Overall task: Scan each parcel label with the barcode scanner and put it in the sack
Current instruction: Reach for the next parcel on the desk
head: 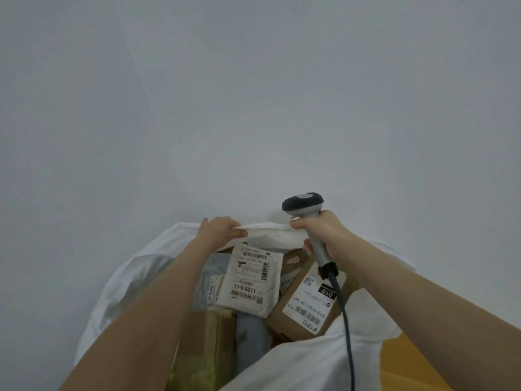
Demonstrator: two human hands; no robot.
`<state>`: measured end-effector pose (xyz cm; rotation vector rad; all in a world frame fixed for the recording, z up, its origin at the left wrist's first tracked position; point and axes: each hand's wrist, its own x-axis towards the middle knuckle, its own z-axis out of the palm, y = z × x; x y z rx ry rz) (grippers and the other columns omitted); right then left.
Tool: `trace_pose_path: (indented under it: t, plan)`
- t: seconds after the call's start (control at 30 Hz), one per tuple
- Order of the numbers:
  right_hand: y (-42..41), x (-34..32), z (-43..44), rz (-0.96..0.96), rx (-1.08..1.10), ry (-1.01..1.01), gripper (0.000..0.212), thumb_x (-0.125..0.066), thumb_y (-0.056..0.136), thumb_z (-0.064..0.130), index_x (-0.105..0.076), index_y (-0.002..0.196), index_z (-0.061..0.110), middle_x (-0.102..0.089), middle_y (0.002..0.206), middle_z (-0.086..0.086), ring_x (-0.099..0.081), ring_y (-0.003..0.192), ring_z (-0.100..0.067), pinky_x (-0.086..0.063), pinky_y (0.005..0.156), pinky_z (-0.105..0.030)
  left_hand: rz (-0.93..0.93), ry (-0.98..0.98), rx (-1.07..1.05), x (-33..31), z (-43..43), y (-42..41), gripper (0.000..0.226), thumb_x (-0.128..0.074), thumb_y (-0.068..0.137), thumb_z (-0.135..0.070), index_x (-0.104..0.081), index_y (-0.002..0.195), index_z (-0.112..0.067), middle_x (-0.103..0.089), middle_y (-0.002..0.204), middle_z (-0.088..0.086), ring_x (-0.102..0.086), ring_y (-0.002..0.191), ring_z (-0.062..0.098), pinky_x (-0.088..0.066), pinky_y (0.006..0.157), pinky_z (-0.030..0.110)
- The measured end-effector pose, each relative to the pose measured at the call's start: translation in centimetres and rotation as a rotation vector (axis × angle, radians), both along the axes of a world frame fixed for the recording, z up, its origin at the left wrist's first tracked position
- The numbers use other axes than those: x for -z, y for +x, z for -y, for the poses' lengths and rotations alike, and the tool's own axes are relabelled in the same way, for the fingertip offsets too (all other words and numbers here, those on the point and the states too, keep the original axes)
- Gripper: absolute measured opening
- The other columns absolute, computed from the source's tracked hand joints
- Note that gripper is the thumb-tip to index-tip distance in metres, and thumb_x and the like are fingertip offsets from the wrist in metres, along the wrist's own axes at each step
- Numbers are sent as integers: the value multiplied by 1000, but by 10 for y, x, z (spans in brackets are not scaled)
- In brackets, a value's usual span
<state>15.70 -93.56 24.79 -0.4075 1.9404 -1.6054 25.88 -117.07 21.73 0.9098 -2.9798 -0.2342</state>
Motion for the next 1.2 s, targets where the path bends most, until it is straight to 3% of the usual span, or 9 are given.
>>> trace_pose_path:
  t: [0.1, 0.4, 0.5, 0.73, 0.87, 0.97, 1.03, 1.13, 1.2]
  plan:
    - [-3, 7, 20, -37, 24, 58, 28, -77, 80, 16, -58, 98, 6, -55, 86, -11, -57, 77, -26, -54, 67, -36, -212, 232, 49, -14, 13, -2, 46, -60, 93, -33, -42, 55, -16, -38, 55, 1, -38, 54, 15, -25, 55, 29]
    - [-7, -26, 46, -95, 215, -104, 22, -72, 80, 3, -59, 97, 5, -59, 86, -7, -59, 69, -19, -57, 82, -37, -633, 182, 173, -93, 31, -34, 32, -62, 90, -34, -61, 68, -12, -58, 68, 6, -53, 68, 18, -36, 61, 24]
    - [-8, -23, 46, -105, 223, -85, 17, -72, 80, 2, -60, 91, 7, -60, 84, -6, -58, 67, -18, -56, 85, -39, -505, 152, 183, -71, 38, -15, 26, -61, 91, -36, -64, 108, -17, -65, 112, 4, -57, 105, 22, -40, 85, 32]
    - [-11, -20, 45, -177, 232, 1, 34, -75, 77, 6, -62, 107, -3, -58, 80, -7, -56, 70, -19, -54, 90, -47, 27, 91, -41, -42, 80, 91, 104, -74, 71, -59, -17, 152, -26, -33, 152, 6, -35, 137, 25, -31, 110, 42]
    - [1, -21, 47, -133, 146, -12, 28, -72, 80, 2, -56, 103, -1, -54, 84, -10, -54, 71, -21, -56, 73, -38, 161, 63, -267, -27, 92, 135, 71, -61, 84, -58, -43, 138, -15, -47, 142, 9, -47, 126, 26, -38, 99, 35]
    - [9, -24, 45, -149, 97, -21, 23, -72, 80, 2, -58, 99, 0, -56, 83, -12, -57, 67, -25, -53, 65, -35, -180, 50, -307, -36, 92, 125, 44, -54, 93, -47, -51, 67, -12, -58, 79, 9, -55, 83, 26, -35, 68, 31]
    - [9, -28, 40, -155, 87, -22, 17, -72, 80, 3, -59, 91, 3, -57, 82, -11, -57, 63, -23, -52, 63, -33, -476, 20, -341, -64, 91, 110, 51, -54, 95, -39, -40, 54, -12, -44, 59, 5, -50, 71, 25, -28, 61, 32]
    - [12, -33, 29, -178, 74, -40, 14, -72, 81, 5, -60, 87, 6, -57, 83, -10, -59, 64, -23, -50, 56, -27, -544, 0, -321, -88, 89, 92, 40, -60, 92, -39, -53, 65, -9, -54, 69, 8, -57, 77, 30, -34, 63, 31]
    - [17, -36, 20, -219, 56, -26, 19, -73, 80, 6, -62, 95, 4, -60, 89, -12, -62, 69, -23, -49, 53, -25, -415, 28, -302, -77, 81, 86, 44, -63, 88, -46, -60, 108, -7, -60, 105, 13, -57, 103, 33, -44, 77, 34]
